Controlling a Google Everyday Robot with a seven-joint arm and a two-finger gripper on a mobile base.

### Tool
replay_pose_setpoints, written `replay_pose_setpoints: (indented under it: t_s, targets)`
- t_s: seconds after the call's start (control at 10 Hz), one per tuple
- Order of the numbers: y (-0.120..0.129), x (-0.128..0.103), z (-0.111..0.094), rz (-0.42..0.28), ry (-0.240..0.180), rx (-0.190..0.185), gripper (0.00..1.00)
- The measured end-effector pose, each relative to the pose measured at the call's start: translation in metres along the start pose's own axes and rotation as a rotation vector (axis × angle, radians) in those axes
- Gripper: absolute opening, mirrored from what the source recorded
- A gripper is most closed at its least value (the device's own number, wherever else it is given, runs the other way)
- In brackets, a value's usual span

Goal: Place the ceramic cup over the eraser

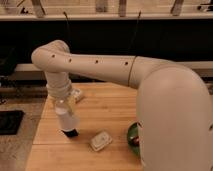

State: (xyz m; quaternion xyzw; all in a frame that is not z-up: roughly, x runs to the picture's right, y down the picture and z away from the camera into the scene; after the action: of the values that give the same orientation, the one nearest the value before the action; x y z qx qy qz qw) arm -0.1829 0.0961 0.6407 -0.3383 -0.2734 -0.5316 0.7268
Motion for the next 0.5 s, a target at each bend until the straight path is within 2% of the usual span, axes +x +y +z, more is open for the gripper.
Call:
replay_pose_setpoints:
  t_s: [0.3, 0.5]
  targets:
    - [-0.009, -0.013, 0.01, -0.035, -0.02, -0.007, 0.0]
    - [-0.013, -0.016, 0.019, -0.049, -0.018, -0.017, 0.0]
